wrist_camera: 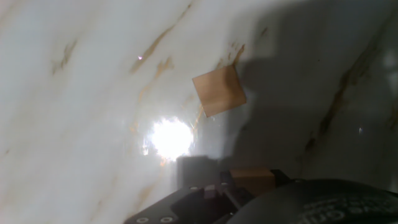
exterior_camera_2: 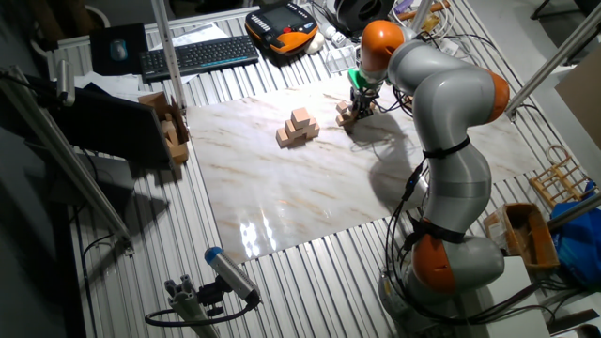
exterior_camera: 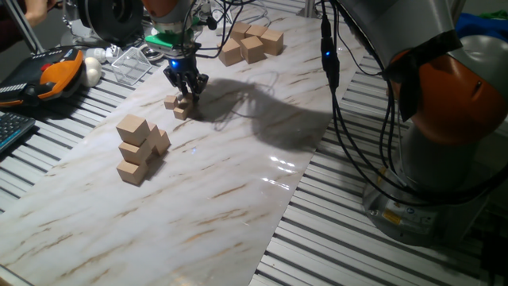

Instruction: Stack the blocks into a pyramid shape

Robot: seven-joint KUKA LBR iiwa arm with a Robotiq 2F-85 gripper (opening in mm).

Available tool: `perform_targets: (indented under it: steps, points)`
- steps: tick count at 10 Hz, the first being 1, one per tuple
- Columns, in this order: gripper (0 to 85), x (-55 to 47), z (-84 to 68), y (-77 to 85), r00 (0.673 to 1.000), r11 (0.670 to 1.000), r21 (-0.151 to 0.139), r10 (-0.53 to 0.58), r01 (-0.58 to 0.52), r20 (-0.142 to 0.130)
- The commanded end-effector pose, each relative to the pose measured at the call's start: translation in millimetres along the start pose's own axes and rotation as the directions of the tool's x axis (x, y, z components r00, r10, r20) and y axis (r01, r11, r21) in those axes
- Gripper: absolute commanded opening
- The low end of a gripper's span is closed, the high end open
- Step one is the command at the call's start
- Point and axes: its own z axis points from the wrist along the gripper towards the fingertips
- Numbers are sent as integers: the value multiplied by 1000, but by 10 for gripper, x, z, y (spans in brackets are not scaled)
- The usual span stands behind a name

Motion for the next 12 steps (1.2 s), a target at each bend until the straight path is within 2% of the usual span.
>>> perform_targets:
  steps: [1,6,7,9,10,12]
  points:
    - [0,1,5,-6,1000,1000,1,-1,1,0]
    - [0,5,14,-7,1000,1000,-4,5,-5,0]
    - [170,6,15,-6,1000,1000,-7,5,-5,0]
    - [170,9,18,-7,1000,1000,-13,6,-6,-4]
    - [340,12,22,-6,1000,1000,-17,6,-6,-4]
    - [340,18,28,-5,1000,1000,-21,6,-6,-6]
